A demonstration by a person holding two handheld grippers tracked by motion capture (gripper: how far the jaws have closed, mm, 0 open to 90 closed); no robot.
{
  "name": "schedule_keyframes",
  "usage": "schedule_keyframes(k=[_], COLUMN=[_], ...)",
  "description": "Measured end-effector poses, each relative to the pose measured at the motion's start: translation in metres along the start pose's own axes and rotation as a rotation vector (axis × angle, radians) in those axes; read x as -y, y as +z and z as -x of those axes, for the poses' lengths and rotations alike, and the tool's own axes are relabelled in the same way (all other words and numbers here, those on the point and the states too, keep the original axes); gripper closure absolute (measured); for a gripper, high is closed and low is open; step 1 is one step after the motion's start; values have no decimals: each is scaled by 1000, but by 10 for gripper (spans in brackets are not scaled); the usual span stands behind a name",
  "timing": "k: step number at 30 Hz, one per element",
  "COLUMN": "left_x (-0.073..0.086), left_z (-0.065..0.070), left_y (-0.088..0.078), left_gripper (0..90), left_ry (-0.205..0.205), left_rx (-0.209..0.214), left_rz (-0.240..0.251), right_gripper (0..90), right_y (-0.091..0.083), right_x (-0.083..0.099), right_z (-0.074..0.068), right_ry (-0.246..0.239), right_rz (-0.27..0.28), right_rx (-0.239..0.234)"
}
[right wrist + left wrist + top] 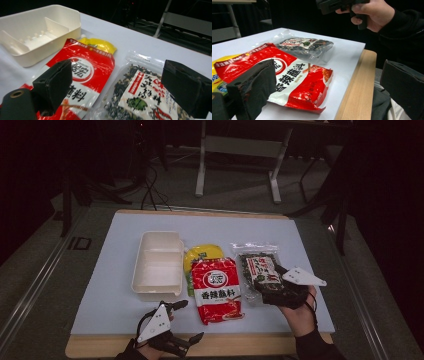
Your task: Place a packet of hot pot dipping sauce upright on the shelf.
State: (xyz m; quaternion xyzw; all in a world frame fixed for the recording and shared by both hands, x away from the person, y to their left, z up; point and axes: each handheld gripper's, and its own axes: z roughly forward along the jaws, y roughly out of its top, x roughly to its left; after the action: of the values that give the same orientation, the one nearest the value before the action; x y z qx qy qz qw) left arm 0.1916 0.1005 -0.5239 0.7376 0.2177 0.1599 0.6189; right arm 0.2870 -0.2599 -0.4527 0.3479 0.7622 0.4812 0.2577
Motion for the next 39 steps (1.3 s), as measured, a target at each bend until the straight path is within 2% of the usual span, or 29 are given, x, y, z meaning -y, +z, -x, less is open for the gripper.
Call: schedule_keyframes(k=[1, 2, 4, 5, 10, 17, 22, 39], left_x=[0, 0, 0, 0, 0, 1, 1, 2], left_z=[-1, -1, -1, -2, -2, -2, -2, 0], left_y=[0, 0, -1, -1, -1, 0, 0, 2], left_gripper=[17, 17, 17, 17, 17, 17, 17, 17], left_ry=[-1, -1, -1, -5, -6, -6, -2, 19], left_rx=[-1, -1, -4, -9, -12, -10, -11, -8], left_rz=[0, 0, -1, 4, 2, -1, -7, -26], right_gripper=[105, 110, 110, 123, 149, 198, 237, 402], right_y=[3, 7, 7, 19, 40, 65, 81, 134], right_x=[-2, -5, -5, -10, -15, -17, -19, -18], right_z=[0, 0, 0, -1, -5, -10, -11, -10], right_ry=[-4, -3, -3, 7, 15, 31, 39, 63], right_rz=[-3, -13, -13, -33, -93, -130, -139, -250], right_rx=[1, -17, -17, -41, -56, -77, -77, -51])
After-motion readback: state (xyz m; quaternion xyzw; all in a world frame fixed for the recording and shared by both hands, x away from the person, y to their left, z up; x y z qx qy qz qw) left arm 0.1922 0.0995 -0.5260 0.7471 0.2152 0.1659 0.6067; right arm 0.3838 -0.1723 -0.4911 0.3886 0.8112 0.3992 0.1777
